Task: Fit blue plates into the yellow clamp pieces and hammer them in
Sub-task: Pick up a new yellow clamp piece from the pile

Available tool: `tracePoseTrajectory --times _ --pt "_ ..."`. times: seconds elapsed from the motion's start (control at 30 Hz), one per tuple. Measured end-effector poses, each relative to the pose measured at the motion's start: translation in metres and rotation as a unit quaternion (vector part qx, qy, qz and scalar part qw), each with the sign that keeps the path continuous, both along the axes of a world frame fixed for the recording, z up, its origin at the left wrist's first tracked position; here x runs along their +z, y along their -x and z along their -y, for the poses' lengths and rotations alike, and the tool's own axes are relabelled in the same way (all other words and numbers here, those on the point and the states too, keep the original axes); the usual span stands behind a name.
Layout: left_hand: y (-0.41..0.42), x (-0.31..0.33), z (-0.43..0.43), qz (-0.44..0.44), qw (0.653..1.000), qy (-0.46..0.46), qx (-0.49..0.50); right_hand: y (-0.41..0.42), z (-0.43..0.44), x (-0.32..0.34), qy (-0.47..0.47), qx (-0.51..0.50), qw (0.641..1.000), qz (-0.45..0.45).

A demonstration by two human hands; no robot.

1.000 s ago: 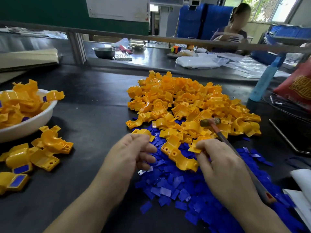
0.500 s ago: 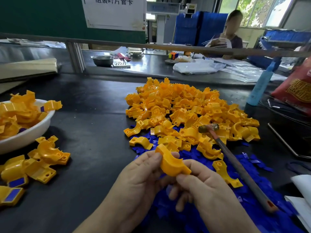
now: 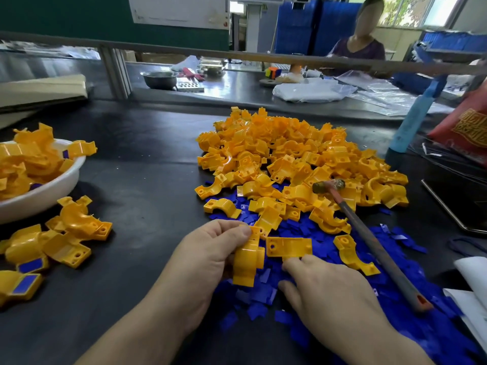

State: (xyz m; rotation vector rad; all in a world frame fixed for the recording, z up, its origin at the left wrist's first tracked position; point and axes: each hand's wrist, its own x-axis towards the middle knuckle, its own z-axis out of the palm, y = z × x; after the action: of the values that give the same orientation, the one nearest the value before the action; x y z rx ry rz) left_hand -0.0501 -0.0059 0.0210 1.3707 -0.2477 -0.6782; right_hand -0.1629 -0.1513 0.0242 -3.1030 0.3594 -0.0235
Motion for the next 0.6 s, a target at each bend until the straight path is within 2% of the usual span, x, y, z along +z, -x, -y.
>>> tracePoseTrajectory --times 0.23,0.37,0.5,0.6 --pt "0.003 0.002 0.002 0.016 0.999 -0.041 -0.003 0.002 0.011 -0.002 -0.084 -0.001 0.994 0.071" --pt "0.004 0.002 0.002 0.030 0.997 -0.063 -0.017 0.002 0.013 0.002 -0.130 -0.022 0.979 0.155" --pt "0.006 0.002 0.003 0.043 0.997 -0.066 -0.022 0.002 0.017 0.005 -0.144 -0.026 0.973 0.181" --pt "0.006 0.000 0.004 0.045 0.996 -0.068 -0.018 0.003 0.022 0.005 -0.195 -0.045 0.956 0.215"
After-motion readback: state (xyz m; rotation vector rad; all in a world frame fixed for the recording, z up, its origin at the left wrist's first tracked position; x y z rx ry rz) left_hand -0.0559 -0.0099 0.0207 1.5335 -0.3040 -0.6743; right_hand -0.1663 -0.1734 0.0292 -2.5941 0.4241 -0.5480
